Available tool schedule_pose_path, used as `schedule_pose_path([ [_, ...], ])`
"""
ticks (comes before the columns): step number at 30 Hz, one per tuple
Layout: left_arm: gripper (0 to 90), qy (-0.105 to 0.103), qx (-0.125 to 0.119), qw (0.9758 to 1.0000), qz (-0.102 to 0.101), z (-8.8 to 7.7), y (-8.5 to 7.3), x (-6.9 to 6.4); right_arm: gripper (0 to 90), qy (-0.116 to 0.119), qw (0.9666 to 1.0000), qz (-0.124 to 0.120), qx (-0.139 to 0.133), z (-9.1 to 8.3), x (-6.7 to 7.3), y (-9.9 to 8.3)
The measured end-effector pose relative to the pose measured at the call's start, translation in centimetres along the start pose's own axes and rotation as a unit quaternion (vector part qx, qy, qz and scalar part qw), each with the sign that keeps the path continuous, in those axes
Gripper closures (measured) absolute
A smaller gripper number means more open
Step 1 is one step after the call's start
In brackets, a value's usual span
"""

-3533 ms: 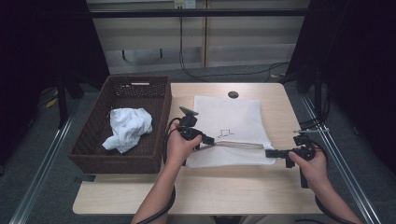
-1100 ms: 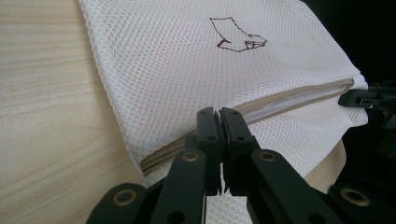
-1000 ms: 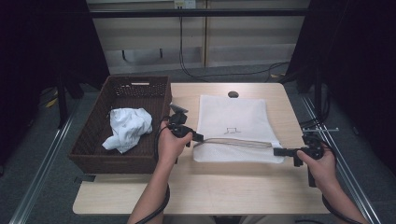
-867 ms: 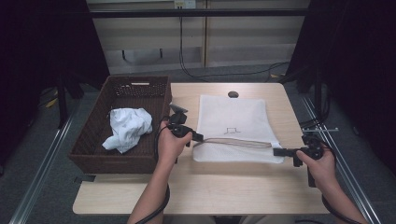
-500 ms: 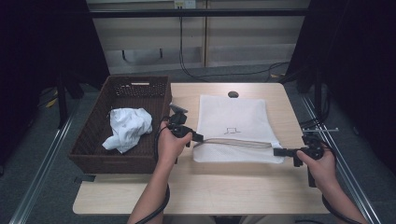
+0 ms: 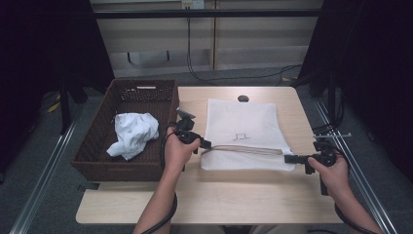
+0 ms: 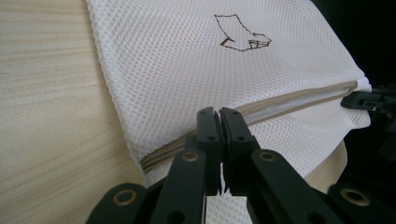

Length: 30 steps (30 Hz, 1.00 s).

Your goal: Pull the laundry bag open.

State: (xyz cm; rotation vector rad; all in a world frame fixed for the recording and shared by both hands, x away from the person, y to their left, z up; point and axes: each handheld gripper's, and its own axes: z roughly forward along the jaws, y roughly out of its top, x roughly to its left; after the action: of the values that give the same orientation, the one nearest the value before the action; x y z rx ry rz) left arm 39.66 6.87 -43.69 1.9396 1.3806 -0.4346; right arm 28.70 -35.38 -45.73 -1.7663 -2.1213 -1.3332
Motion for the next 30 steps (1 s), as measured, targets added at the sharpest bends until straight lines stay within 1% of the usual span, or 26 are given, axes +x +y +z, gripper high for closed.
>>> schedule_pose_path([
  [3, 87.5, -0.005, 0.0, 1.0, -0.002, -0.1, 0.0, 0.0, 88.0, -0.003, 1.0, 0.001, -0.001, 0.0, -0.1, 0.0],
  [5, 87.5, -0.001, 0.0, 1.0, 0.002, -0.1, 0.0, -0.1, 88.0, 0.0, 1.0, 0.002, -0.003, 0.0, -0.2, 0.0],
  [7, 87.5, 0.001, -0.002, 1.0, 0.004, -0.2, 0.0, -0.2, 88.0, -0.007, 1.0, -0.005, -0.003, 0.0, -0.1, 0.0],
  [8, 87.5, 0.001, 0.0, 1.0, 0.003, -0.2, 0.0, -0.2, 88.0, -0.005, 1.0, -0.004, -0.003, 0.1, -0.1, 0.0],
  [9, 87.5, -0.004, -0.001, 1.0, 0.002, -0.2, 0.0, -0.1, 88.0, -0.003, 1.0, -0.003, -0.002, 0.1, -0.1, 0.0],
  [10, 87.5, -0.002, -0.001, 1.0, 0.001, -0.2, 0.0, -0.1, 88.0, -0.006, 1.0, -0.004, -0.002, 0.1, -0.1, 0.0],
  [11, 87.5, -0.004, -0.002, 1.0, 0.002, -0.2, 0.0, -0.1, 88.0, -0.002, 1.0, -0.002, -0.002, 0.1, -0.1, 0.0],
  [12, 87.5, -0.005, -0.002, 1.0, 0.001, -0.2, 0.0, -0.1, 88.0, -0.003, 1.0, -0.001, -0.003, 0.1, -0.1, 0.0],
  [13, 87.5, 0.0, 0.0, 1.0, 0.003, -0.2, 0.0, -0.1, 88.0, -0.007, 1.0, -0.001, -0.003, 0.1, -0.1, 0.1],
  [15, 87.5, -0.004, 0.0, 1.0, 0.001, -0.1, 0.0, -0.1, 88.0, -0.007, 1.0, -0.001, -0.002, 0.1, -0.1, 0.1],
  [16, 87.5, -0.001, 0.002, 1.0, 0.0, -0.1, 0.0, -0.1, 88.0, -0.013, 0.9999, -0.003, -0.001, 0.1, -0.1, 0.1],
  [17, 87.5, 0.0, 0.003, 1.0, 0.001, -0.1, 0.0, -0.1, 88.0, -0.011, 0.9999, -0.002, 0.0, 0.1, -0.1, 0.1],
  [18, 87.5, -0.008, 0.002, 1.0, -0.002, -0.1, -0.1, -0.1, 88.1, -0.009, 1.0, -0.002, -0.001, 0.1, -0.1, 0.1],
  [19, 87.5, -0.006, 0.002, 1.0, -0.002, -0.1, -0.1, -0.2, 88.1, -0.018, 0.9998, -0.005, -0.001, 0.0, 0.0, 0.1],
  [20, 87.5, -0.006, 0.004, 1.0, -0.002, -0.1, -0.1, -0.2, 88.1, -0.016, 0.9999, -0.005, -0.001, 0.0, -0.1, 0.1],
  [21, 87.5, -0.013, 0.003, 0.9999, -0.001, -0.1, -0.1, -0.3, 88.1, -0.011, 0.9999, 0.002, -0.002, -0.1, -0.1, 0.1],
  [22, 87.6, 0.046, -0.003, 0.9989, 0.008, -0.3, -0.1, -0.4, 88.1, -0.017, 0.9998, -0.001, -0.003, -0.2, -0.2, 0.1],
  [23, 87.7, 0.045, -0.012, 0.9989, 0.0, -0.7, -0.1, 0.0, 88.1, -0.054, 0.9985, -0.011, 0.0, -0.4, -0.2, 0.1],
  [24, 87.7, 0.007, -0.01, 0.9999, -0.011, -1.1, 0.0, 0.5, 88.1, -0.06, 0.9982, -0.006, -0.006, -0.7, -0.6, 0.1],
  [25, 87.7, -0.008, -0.011, 0.9999, -0.007, -1.4, 0.0, 0.4, 88.2, -0.035, 0.9991, 0.019, -0.015, -1.2, -1.3, 0.1],
  [26, 87.7, -0.01, -0.013, 0.9999, -0.001, -1.6, 0.0, 0.2, 88.1, -0.01, 0.999, 0.035, -0.025, -1.6, -1.7, 0.1],
  [27, 87.6, -0.006, -0.013, 0.9999, 0.002, -1.6, 0.0, -0.1, 88.1, -0.009, 0.9989, 0.036, -0.03, -1.9, -1.7, 0.1],
  [28, 87.6, 0.006, -0.014, 0.9999, 0.007, -1.5, 0.1, -0.4, 88.1, -0.016, 0.999, 0.027, -0.03, -1.9, -1.6, 0.2],
  [29, 87.6, 0.013, -0.013, 0.9998, 0.005, -1.4, 0.1, -0.3, 88.1, -0.03, 0.999, 0.017, -0.027, -1.8, -1.2, 0.2],
  [30, 87.6, 0.01, -0.011, 0.9999, 0.001, -1.3, 0.1, -0.1, 88.1, -0.031, 0.9991, 0.013, -0.025, -1.6, -1.2, 0.2],
])
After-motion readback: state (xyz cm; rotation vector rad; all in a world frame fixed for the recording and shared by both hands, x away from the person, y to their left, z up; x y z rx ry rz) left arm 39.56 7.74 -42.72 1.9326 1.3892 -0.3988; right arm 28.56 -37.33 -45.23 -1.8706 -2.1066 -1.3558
